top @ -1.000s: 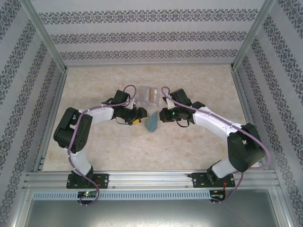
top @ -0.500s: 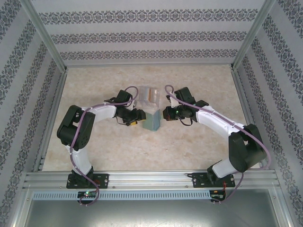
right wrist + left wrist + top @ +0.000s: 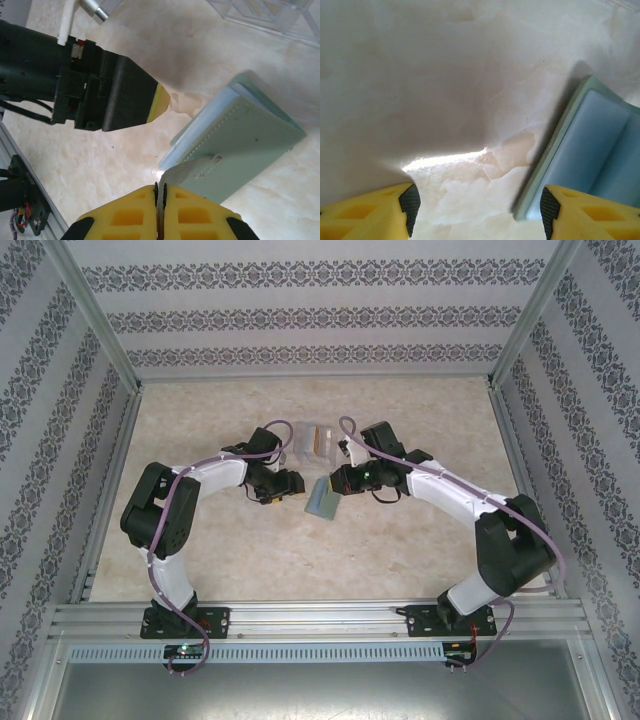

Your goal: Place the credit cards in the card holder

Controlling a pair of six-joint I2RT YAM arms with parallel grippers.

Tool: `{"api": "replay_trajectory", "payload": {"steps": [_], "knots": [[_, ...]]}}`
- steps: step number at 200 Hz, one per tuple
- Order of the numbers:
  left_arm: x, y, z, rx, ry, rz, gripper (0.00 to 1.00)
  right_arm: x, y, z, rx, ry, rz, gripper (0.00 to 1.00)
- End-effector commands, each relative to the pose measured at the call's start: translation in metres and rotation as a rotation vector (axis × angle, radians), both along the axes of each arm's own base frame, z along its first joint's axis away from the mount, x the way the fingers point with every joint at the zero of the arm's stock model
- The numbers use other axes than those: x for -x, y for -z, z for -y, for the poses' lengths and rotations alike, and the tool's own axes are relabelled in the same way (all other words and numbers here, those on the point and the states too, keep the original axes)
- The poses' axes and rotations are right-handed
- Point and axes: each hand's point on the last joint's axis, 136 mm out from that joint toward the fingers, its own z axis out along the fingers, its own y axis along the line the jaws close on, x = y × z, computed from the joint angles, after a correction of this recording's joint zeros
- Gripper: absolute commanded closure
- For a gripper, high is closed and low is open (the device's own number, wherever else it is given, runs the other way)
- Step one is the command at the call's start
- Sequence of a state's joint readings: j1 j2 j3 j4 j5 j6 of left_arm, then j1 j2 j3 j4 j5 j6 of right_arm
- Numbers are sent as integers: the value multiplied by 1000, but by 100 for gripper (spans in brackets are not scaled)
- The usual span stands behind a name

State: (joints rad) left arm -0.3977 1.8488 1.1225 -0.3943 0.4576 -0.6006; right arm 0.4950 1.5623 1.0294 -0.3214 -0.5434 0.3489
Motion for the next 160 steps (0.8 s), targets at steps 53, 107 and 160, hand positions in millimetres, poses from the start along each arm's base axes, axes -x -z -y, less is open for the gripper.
{"api": "replay_trajectory", "payload": {"steps": [53,107,160], "knots": [[5,-6,3,24,23,30,31,-3,10,40,33,118,-1,94],[3,-17,41,217,78,70,41,-1,38,84,109,256,-81,94],[2,-18,55,233,106,76,50,2,62,109,175,325,-164,95]]}}
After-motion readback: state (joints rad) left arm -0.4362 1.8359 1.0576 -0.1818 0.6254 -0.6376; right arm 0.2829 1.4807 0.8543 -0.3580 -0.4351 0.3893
